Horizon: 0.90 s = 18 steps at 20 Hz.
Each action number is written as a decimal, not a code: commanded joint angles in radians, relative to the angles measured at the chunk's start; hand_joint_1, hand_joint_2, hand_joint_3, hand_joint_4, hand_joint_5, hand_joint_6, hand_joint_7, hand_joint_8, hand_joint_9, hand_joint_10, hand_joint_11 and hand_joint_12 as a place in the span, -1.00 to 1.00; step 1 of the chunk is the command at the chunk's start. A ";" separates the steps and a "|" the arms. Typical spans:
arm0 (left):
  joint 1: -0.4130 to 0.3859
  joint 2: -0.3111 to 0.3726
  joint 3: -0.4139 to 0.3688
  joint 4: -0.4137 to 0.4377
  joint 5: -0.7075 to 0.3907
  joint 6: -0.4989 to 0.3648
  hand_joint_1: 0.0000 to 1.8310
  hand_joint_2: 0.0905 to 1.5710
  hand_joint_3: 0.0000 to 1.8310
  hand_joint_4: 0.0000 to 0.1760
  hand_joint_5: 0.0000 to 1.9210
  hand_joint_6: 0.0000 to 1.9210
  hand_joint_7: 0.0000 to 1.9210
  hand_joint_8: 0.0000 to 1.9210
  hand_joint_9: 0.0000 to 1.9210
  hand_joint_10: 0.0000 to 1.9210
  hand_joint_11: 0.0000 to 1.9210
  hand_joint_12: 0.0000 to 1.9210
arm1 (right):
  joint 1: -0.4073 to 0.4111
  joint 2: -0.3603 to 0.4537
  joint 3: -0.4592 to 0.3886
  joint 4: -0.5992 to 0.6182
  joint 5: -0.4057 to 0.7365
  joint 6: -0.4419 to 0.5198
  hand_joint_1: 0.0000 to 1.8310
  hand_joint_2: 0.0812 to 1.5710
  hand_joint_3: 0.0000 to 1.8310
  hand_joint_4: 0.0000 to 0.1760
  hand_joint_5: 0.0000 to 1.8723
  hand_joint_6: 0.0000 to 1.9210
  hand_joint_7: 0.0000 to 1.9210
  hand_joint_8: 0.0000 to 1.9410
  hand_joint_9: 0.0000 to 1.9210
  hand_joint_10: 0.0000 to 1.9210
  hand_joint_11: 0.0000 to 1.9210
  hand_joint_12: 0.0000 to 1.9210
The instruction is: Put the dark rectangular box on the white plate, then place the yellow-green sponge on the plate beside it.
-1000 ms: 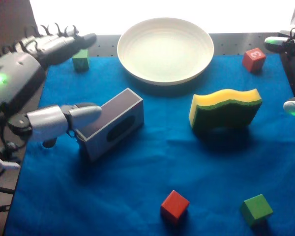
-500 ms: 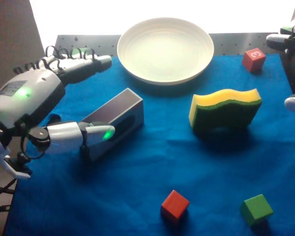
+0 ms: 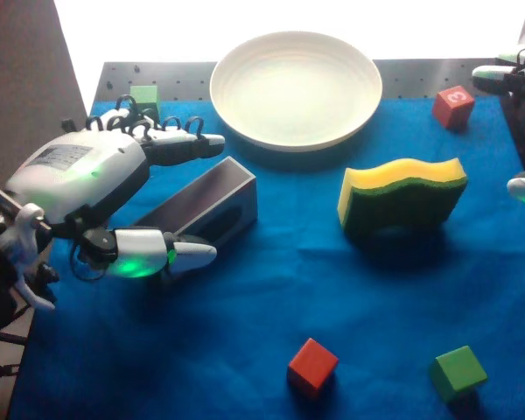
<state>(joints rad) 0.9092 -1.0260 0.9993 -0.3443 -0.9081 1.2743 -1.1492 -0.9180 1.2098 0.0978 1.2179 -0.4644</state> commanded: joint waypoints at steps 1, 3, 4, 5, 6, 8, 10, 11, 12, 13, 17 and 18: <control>-0.017 -0.008 0.004 0.014 -0.089 0.017 -0.11 0.14 -1.00 0.00 -0.53 -1.00 -0.43 -0.99 -0.57 -0.99 -1.00 -0.09 | 0.013 0.007 0.006 0.027 0.121 0.008 -0.12 0.34 -1.00 0.28 -0.61 -1.00 -0.76 -1.00 -0.77 -1.00 -0.97 -0.30; -0.023 -0.016 0.010 0.008 -0.081 0.027 -0.11 0.15 -1.00 0.02 -0.54 -1.00 -0.41 -0.99 -0.55 -0.99 -1.00 -0.08 | 0.013 0.007 0.005 0.027 0.121 0.008 -0.13 0.34 -1.00 0.35 -0.61 -1.00 -0.76 -1.00 -0.78 -1.00 -1.00 -0.28; -0.025 -0.020 0.015 0.004 -0.077 0.027 -0.06 0.16 -1.00 -0.14 -0.53 -1.00 -0.38 -0.99 -0.48 -0.96 -1.00 0.07 | 0.013 0.007 0.005 0.027 0.121 0.008 -0.14 0.34 -1.00 0.33 -0.61 -1.00 -0.75 -1.00 -0.76 -0.99 -0.99 -0.27; -0.027 -0.022 0.018 0.004 -0.073 0.027 -0.05 0.16 -1.00 -0.16 -0.51 -0.99 -0.34 -0.98 -0.44 -0.94 -1.00 0.19 | 0.013 0.007 0.005 0.028 0.121 0.008 -0.15 0.34 -1.00 0.35 -0.61 -1.00 -0.75 -1.00 -0.75 -1.00 -1.00 -0.23; -0.029 -0.024 0.021 0.004 -0.069 0.027 -0.02 0.17 -1.00 -0.09 -0.48 -0.99 -0.30 -0.96 -0.39 -0.93 -1.00 0.22 | 0.013 0.007 0.005 0.028 0.121 0.008 -0.15 0.34 -1.00 0.27 -0.60 -1.00 -0.75 -1.00 -0.75 -1.00 -1.00 -0.22; -0.035 -0.028 0.029 0.004 -0.061 0.027 0.03 0.19 -1.00 -0.58 -0.40 -0.99 -0.23 -0.94 -0.31 -0.84 -0.97 0.44 | 0.013 0.007 0.005 0.028 0.121 0.008 -0.14 0.34 -1.00 0.25 -0.59 -0.99 -0.73 -1.00 -0.73 -0.99 -1.00 -0.22; -0.042 -0.031 0.036 0.004 -0.053 0.028 0.20 0.19 -1.00 -1.00 -0.22 -0.99 -0.08 -0.87 -0.34 -0.11 -0.67 0.61 | 0.013 0.007 0.005 0.028 0.121 0.008 -0.23 0.34 -1.00 0.41 -0.58 -1.00 -0.72 -1.00 -0.72 -1.00 -1.00 -0.27; -0.047 -0.032 0.039 0.004 -0.048 0.034 0.28 0.23 -1.00 -1.00 -0.13 -0.98 -0.02 -0.85 -0.26 0.02 -0.50 0.65 | 0.013 0.007 0.005 0.028 0.121 0.008 -0.30 0.34 -1.00 0.84 -0.60 -1.00 -0.72 -1.00 -0.74 -1.00 -1.00 -0.45; -0.054 -0.031 0.040 0.004 -0.046 0.045 0.36 0.33 -1.00 -1.00 0.01 -0.35 0.08 -0.14 -0.05 0.06 -0.20 0.62 | 0.013 0.007 0.005 0.028 0.121 0.008 -0.30 0.34 -1.00 0.75 -0.60 -1.00 -0.72 -1.00 -0.76 -1.00 -1.00 -0.70; -0.064 -0.027 0.040 0.011 -0.046 0.048 0.36 0.35 -1.00 -1.00 0.02 -0.13 0.09 0.00 0.05 0.06 -0.05 0.55 | 0.013 0.007 0.005 0.028 0.121 0.009 -0.26 0.35 -1.00 0.54 -0.60 -1.00 -0.73 -1.00 -0.77 -1.00 -1.00 -0.68; -0.107 -0.007 0.040 0.062 -0.046 0.049 0.51 0.35 -1.00 -1.00 -0.05 -0.01 0.06 -0.07 0.11 0.19 0.07 0.53 | 0.013 0.007 0.004 0.028 0.121 0.010 -0.20 0.36 -1.00 0.35 -0.59 -1.00 -0.73 -1.00 -0.74 -1.00 -0.97 -0.33; -0.118 -0.003 0.040 0.075 -0.046 0.049 0.52 0.34 -1.00 -1.00 -0.03 -0.04 0.08 -0.10 0.13 0.17 0.09 0.53 | 0.013 0.006 0.003 0.028 0.121 0.010 -0.21 0.36 -1.00 0.33 -0.58 -1.00 -0.73 -1.00 -0.74 -1.00 -0.98 -0.33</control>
<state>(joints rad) 0.7986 -1.0328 1.0367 -0.2863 -0.8391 1.3212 -1.1492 -0.9180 1.2098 0.1017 1.2201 -0.4641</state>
